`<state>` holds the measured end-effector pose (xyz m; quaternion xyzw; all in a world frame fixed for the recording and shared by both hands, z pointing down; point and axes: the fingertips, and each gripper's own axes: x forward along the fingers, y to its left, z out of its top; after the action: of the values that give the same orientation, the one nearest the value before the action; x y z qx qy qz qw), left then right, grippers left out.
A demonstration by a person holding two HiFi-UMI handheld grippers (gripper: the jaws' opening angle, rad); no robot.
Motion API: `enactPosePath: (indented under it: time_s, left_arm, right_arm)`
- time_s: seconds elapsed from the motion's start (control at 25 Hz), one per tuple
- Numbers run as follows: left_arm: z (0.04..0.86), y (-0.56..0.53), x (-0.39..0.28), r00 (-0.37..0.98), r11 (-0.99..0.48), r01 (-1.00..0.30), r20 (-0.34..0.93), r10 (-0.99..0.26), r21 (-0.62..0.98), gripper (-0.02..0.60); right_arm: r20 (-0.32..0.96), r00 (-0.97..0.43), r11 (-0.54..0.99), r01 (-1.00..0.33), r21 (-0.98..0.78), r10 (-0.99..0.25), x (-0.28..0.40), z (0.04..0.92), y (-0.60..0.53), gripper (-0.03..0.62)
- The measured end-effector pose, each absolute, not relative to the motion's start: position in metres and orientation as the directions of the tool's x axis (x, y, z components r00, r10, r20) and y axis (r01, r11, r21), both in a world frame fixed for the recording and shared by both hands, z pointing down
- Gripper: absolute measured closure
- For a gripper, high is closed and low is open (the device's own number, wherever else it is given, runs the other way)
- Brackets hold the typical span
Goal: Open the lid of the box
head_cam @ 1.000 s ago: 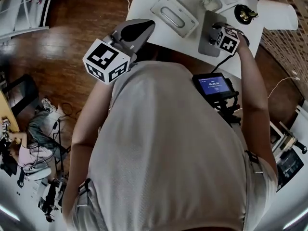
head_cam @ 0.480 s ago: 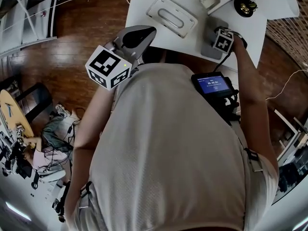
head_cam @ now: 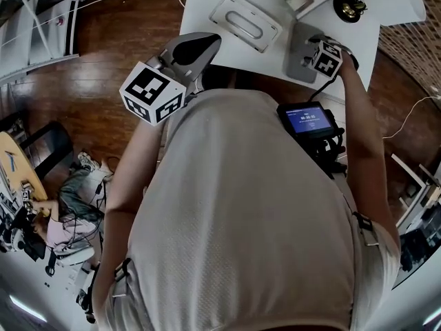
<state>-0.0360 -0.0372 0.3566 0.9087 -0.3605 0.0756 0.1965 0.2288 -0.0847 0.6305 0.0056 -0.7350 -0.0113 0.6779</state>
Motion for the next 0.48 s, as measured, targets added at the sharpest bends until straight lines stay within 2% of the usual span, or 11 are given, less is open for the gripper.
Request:
enactPosePath:
  time_s: [0.04, 0.08, 0.12, 0.16, 0.28, 0.36, 0.48]
  left_arm:
    - [0.359, -0.039, -0.038, 0.728, -0.662, -0.685, 0.276, -0.627, 0.303, 0.581]
    - [0.361, -0.041, -0.039, 0.728, -0.663, -0.685, 0.271, -0.629, 0.302, 0.581]
    - [0.362, -0.044, -0.041, 0.728, -0.664, -0.685, 0.265, -0.632, 0.301, 0.581]
    - [0.362, -0.048, -0.043, 0.729, -0.665, -0.684, 0.257, -0.635, 0.299, 0.581]
    - [0.36, -0.06, -0.046, 0.732, -0.673, -0.68, 0.232, -0.64, 0.29, 0.581]
    - [0.355, -0.068, -0.046, 0.737, -0.681, -0.675, 0.215, -0.641, 0.283, 0.581]
    - [0.348, -0.077, -0.05, 0.736, -0.684, -0.676, 0.193, -0.649, 0.275, 0.581]
  right_arm:
    - [0.987, -0.153, 0.998, -0.028, 0.052, -0.056, 0.217, 0.615, -0.09, 0.34]
    - [0.962, -0.257, 0.994, -0.084, 0.071, -0.091, 0.201, 0.593, -0.097, 0.408]
    - [0.915, -0.384, 0.986, -0.153, 0.069, -0.124, 0.18, 0.567, -0.103, 0.522]
    - [0.845, -0.514, 0.975, -0.218, 0.041, -0.15, 0.158, 0.537, -0.108, 0.593]
    - [0.577, -0.795, 0.956, -0.282, -0.074, -0.19, 0.103, 0.445, -0.113, 0.592]
    - [0.439, -0.878, 0.961, -0.26, -0.098, -0.193, 0.079, 0.397, -0.11, 0.592]
    - [0.321, -0.933, 0.975, -0.204, -0.093, -0.164, 0.052, 0.352, -0.099, 0.592]
